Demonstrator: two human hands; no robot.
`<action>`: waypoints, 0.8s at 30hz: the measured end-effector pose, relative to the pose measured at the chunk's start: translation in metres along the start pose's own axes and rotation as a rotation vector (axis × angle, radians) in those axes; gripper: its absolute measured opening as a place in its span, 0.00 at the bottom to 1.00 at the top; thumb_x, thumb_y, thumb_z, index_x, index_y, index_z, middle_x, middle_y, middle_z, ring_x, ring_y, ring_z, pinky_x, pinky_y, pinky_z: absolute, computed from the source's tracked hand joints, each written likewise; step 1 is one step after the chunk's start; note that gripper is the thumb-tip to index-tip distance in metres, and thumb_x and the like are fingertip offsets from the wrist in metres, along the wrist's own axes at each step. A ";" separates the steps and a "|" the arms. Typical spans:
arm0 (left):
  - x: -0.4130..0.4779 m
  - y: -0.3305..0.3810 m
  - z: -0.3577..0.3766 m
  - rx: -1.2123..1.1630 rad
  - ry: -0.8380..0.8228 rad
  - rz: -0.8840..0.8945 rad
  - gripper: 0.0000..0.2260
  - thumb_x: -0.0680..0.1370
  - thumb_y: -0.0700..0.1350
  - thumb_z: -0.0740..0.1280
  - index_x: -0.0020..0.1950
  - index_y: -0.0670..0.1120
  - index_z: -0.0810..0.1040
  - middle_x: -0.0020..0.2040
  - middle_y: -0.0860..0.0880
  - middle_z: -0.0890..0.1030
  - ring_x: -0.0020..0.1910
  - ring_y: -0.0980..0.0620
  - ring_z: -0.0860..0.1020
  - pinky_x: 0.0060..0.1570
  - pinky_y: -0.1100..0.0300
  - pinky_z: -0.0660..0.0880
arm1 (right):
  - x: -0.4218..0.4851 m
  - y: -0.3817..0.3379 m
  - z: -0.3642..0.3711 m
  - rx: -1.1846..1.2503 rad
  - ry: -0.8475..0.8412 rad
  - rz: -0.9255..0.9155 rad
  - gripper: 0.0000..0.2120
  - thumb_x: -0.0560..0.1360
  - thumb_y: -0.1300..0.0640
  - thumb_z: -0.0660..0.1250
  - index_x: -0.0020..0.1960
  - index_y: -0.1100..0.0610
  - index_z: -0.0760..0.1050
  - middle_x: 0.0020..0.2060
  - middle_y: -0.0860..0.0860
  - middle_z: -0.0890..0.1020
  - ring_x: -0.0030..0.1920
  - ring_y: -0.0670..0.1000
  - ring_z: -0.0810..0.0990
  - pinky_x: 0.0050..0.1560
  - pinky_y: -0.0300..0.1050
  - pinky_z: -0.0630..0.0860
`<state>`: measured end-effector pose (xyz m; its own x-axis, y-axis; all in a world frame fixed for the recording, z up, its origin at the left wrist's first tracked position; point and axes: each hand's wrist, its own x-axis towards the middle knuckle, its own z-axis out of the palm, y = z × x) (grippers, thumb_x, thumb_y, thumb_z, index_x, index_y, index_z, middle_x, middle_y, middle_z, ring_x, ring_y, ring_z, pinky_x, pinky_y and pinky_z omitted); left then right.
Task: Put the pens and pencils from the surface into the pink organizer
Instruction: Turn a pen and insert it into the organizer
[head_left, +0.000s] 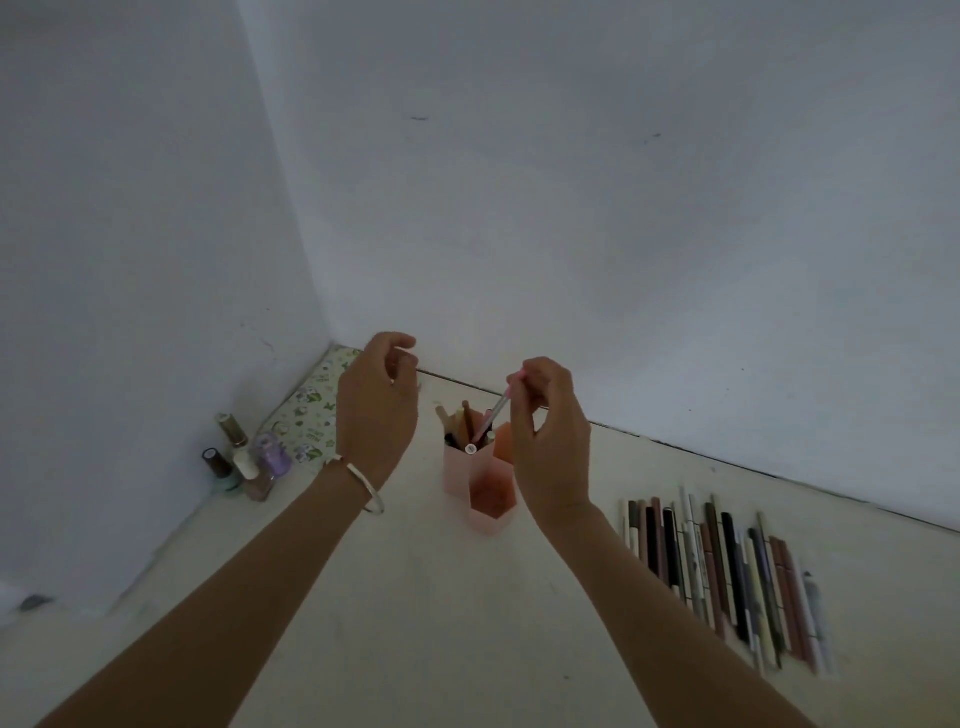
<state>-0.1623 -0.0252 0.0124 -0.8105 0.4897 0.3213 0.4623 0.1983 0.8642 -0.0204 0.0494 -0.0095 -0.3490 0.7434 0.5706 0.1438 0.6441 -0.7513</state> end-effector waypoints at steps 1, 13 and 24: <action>0.000 0.004 -0.002 -0.015 0.041 0.013 0.09 0.77 0.39 0.60 0.54 0.47 0.78 0.43 0.52 0.81 0.35 0.59 0.76 0.36 0.62 0.72 | -0.001 0.001 0.001 -0.046 -0.027 -0.012 0.06 0.79 0.53 0.58 0.56 0.47 0.70 0.46 0.43 0.78 0.45 0.45 0.78 0.47 0.42 0.77; -0.076 0.061 0.076 -0.014 -0.255 0.339 0.06 0.74 0.41 0.61 0.48 0.51 0.72 0.40 0.57 0.76 0.37 0.59 0.76 0.38 0.69 0.74 | 0.008 0.036 -0.073 -0.400 0.066 -0.008 0.15 0.70 0.69 0.64 0.55 0.58 0.78 0.54 0.51 0.79 0.56 0.49 0.74 0.59 0.36 0.64; -0.169 0.023 0.202 0.599 -0.881 -0.164 0.10 0.78 0.47 0.64 0.56 0.44 0.76 0.57 0.45 0.79 0.55 0.45 0.79 0.49 0.57 0.74 | -0.021 0.092 -0.185 -0.424 0.206 0.302 0.12 0.71 0.73 0.61 0.41 0.58 0.78 0.43 0.49 0.79 0.45 0.51 0.77 0.45 0.39 0.68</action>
<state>0.0582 0.0679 -0.1006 -0.4449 0.8110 -0.3799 0.6662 0.5832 0.4647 0.1712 0.1261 -0.0289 -0.0526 0.8986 0.4356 0.5840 0.3815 -0.7165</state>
